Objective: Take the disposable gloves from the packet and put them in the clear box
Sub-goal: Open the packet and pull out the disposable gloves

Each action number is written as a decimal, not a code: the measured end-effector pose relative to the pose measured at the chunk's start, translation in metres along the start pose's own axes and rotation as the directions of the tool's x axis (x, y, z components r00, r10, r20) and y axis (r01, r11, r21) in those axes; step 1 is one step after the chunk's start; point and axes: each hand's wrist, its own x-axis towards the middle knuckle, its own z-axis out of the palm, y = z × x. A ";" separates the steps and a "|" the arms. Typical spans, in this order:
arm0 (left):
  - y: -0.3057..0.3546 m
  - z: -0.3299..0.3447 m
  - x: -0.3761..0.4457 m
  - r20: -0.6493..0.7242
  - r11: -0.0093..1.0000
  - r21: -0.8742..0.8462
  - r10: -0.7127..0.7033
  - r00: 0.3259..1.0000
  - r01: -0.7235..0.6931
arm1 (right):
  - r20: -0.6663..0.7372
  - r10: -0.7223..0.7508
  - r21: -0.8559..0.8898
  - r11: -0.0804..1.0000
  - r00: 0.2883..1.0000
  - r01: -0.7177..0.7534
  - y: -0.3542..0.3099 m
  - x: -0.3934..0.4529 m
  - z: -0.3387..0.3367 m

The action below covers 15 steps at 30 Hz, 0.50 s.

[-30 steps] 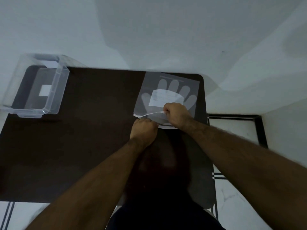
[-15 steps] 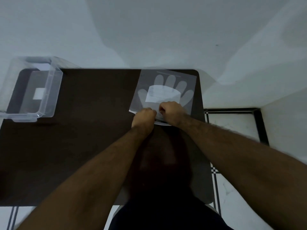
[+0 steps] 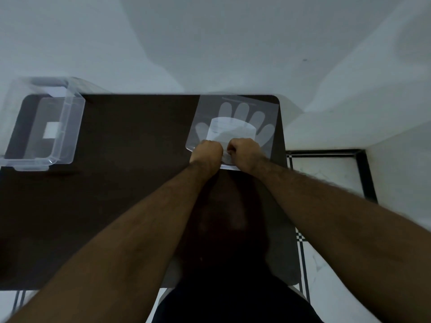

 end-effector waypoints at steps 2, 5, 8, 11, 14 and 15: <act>-0.001 0.001 -0.001 -0.004 1.000 -0.001 -0.003 1.000 0.003 | -0.003 0.004 0.009 1.000 1.000 -0.004 0.001 0.002 0.001; -0.004 0.003 0.002 0.001 1.000 -0.007 0.003 1.000 -0.003 | 0.002 0.009 0.009 1.000 1.000 -0.009 0.003 0.003 0.001; -0.005 0.001 0.005 0.015 1.000 -0.026 -0.009 1.000 0.010 | 0.002 0.002 0.013 1.000 1.000 -0.002 0.005 0.004 0.001; -0.005 0.001 0.009 0.028 0.998 -0.045 -0.045 0.999 0.046 | 0.007 -0.016 0.020 1.000 1.000 0.015 0.005 0.004 0.001; -0.007 0.000 0.013 0.067 0.988 -0.114 -0.097 0.993 0.105 | 0.014 -0.053 0.015 0.998 0.999 0.053 0.007 0.004 -0.001; -0.008 0.001 0.015 0.072 0.984 -0.135 -0.107 0.992 0.116 | 0.021 -0.066 0.010 0.998 0.998 0.065 0.008 0.004 -0.002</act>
